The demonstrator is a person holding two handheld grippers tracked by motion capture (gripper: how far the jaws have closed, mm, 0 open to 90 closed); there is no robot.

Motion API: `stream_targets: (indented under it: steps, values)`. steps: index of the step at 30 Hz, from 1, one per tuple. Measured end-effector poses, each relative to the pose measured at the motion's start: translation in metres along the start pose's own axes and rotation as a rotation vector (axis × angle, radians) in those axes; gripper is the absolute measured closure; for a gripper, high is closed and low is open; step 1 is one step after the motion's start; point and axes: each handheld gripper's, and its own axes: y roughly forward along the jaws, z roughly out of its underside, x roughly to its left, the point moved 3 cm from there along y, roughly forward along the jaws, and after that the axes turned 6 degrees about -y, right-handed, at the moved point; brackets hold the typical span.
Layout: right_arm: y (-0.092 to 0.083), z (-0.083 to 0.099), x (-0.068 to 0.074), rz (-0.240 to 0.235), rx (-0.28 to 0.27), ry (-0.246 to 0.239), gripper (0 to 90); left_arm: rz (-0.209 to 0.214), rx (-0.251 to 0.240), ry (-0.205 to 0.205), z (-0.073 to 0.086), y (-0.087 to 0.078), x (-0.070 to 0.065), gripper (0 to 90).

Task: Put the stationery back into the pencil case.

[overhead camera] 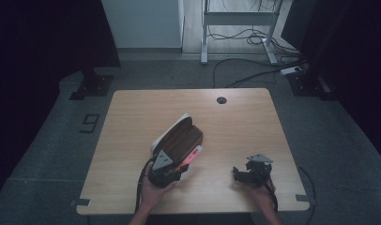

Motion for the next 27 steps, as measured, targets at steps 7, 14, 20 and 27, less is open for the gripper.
stream_targets:
  steps: [7,14,20,27]
  values:
    - [0.0,0.0,0.0,0.0,0.0,0.0,3.5,-0.013,-0.022,-0.017,-0.01,-0.005,0.011,67.3]
    - [0.0,0.0,0.0,0.0,0.0,0.0,3.5,-0.023,-0.034,-0.025,-0.019,-0.009,0.02,67.3]
    - [0.0,0.0,0.0,0.0,0.0,0.0,3.5,-0.03,-0.041,-0.039,-0.02,-0.01,0.027,67.2]
    - [0.0,0.0,0.0,0.0,0.0,0.0,3.5,-0.038,-0.046,-0.044,-0.021,-0.01,0.031,67.3]
